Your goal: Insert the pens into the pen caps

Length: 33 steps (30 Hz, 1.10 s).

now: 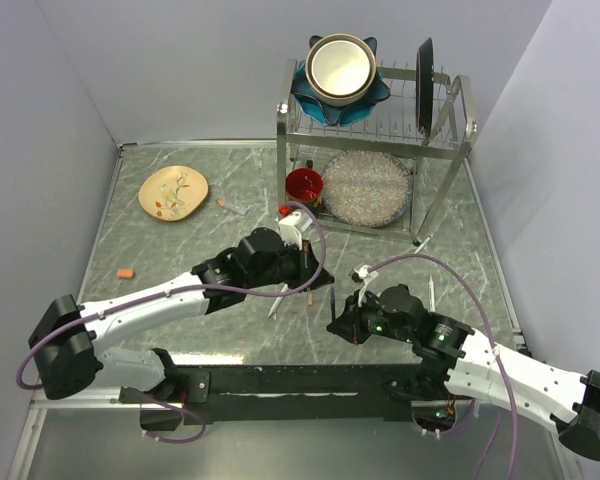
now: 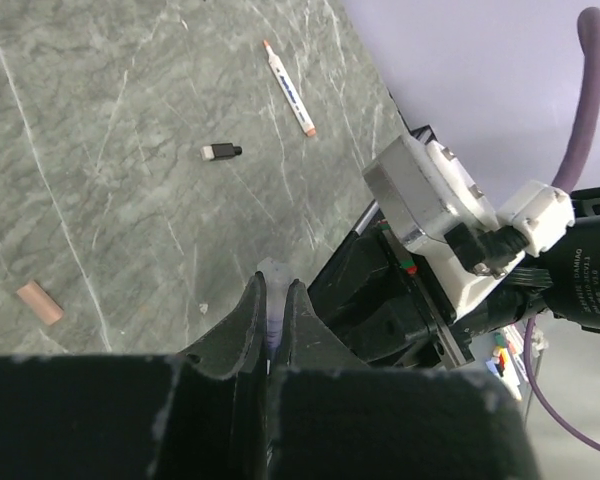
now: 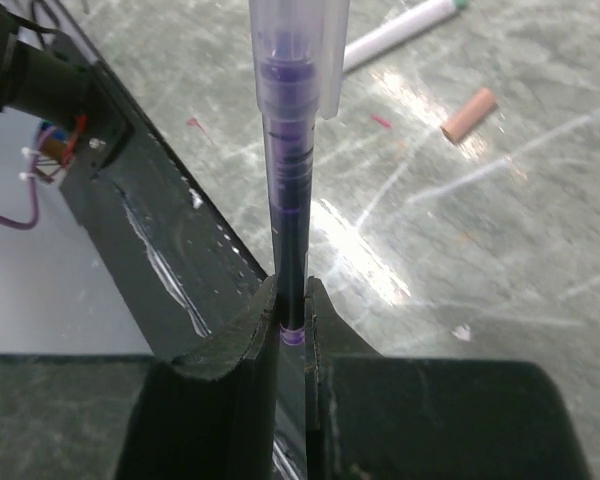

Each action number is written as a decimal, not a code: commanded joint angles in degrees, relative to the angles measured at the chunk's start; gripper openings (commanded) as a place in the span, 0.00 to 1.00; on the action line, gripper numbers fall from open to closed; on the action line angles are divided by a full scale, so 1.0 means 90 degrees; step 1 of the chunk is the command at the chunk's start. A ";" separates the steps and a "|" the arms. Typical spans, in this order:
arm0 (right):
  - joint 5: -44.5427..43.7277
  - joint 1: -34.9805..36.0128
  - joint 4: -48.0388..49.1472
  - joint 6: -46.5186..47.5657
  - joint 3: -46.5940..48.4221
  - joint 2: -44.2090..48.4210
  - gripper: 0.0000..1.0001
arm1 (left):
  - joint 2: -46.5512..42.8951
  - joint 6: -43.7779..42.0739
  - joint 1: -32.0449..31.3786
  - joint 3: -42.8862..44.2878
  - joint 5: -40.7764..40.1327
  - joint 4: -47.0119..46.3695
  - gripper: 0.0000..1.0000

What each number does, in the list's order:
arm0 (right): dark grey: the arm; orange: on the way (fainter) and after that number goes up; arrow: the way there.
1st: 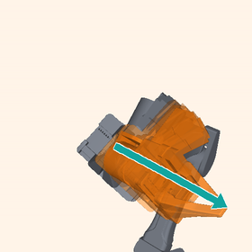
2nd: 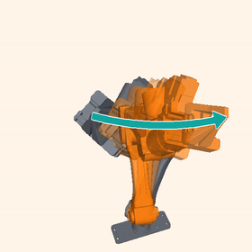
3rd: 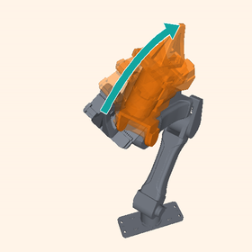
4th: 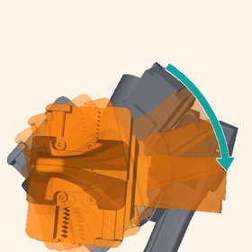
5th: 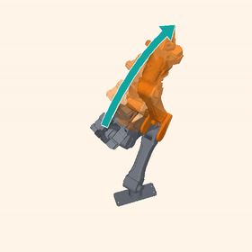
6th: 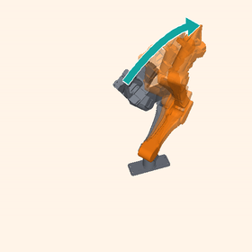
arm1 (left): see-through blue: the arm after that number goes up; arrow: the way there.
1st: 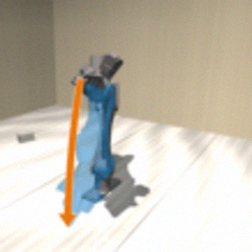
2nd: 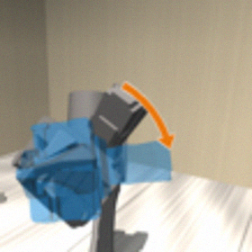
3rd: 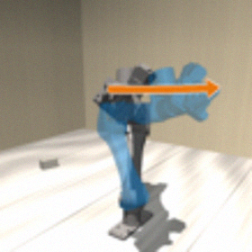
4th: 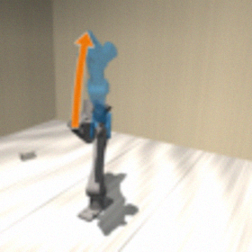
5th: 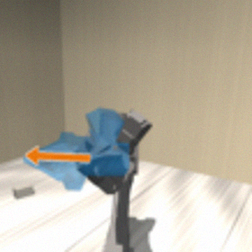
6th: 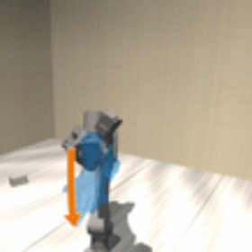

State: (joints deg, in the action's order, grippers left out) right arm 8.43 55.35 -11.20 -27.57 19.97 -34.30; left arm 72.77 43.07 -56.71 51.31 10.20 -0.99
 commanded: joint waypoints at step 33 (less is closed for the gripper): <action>-0.0057 -0.0115 0.1352 0.0056 0.0594 0.0130 0.00 | -0.0791 0.0156 -0.0301 0.0676 -0.1064 0.0784 0.71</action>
State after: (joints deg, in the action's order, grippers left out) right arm 6.72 54.72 -2.46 -27.35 22.44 -33.12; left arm 68.47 46.26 -59.11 53.47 7.20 6.07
